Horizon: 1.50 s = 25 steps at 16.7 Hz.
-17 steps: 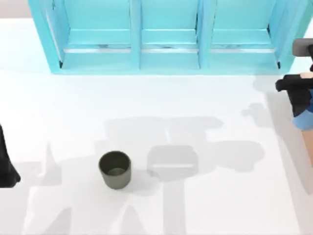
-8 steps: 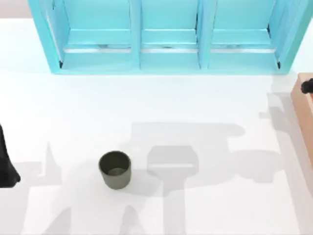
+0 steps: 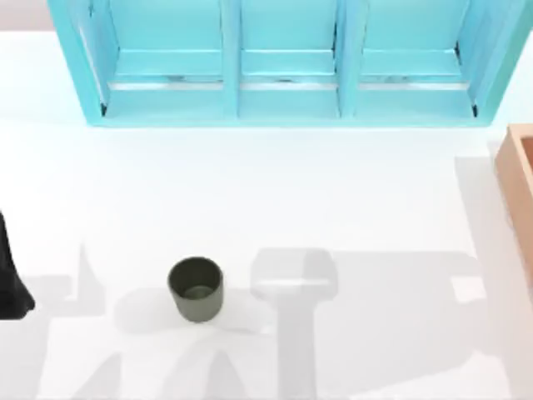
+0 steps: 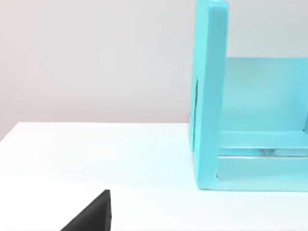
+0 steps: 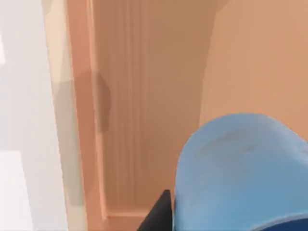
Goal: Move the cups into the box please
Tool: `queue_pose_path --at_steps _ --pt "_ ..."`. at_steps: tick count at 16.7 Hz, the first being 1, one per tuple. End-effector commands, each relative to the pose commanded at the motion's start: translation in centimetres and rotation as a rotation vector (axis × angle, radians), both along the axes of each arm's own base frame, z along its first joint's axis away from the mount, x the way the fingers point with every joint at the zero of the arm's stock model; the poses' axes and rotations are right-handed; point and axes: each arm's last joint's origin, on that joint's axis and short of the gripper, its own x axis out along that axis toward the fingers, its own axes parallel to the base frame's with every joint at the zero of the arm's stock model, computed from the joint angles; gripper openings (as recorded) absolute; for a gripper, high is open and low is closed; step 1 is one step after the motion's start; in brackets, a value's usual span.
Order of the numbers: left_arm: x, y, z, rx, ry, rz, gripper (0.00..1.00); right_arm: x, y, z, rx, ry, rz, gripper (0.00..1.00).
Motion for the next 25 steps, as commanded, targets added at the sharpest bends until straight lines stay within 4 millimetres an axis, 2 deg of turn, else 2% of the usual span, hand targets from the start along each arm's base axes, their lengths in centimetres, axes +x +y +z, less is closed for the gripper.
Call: queue_pose_path --at_steps 4,7,13,21,25 --pt "0.0 0.0 0.0 0.000 0.000 0.000 1.00 -3.7 -3.6 1.4 -0.007 -0.018 0.000 0.00" --pt "0.0 0.0 0.0 0.000 0.000 0.000 1.00 -6.0 -4.7 1.6 -0.004 -0.003 -0.001 0.00" --pt "0.0 0.0 0.0 0.000 0.000 0.000 1.00 -5.9 -4.7 1.3 -0.003 -0.003 0.001 0.00" --pt "0.0 0.0 0.0 0.000 0.000 0.000 1.00 -6.1 -4.7 -4.4 -0.003 -0.002 -0.001 0.00" --pt "0.0 0.0 0.0 0.000 0.000 0.000 1.00 -6.1 -4.7 -4.9 -0.003 -0.001 -0.001 0.00"
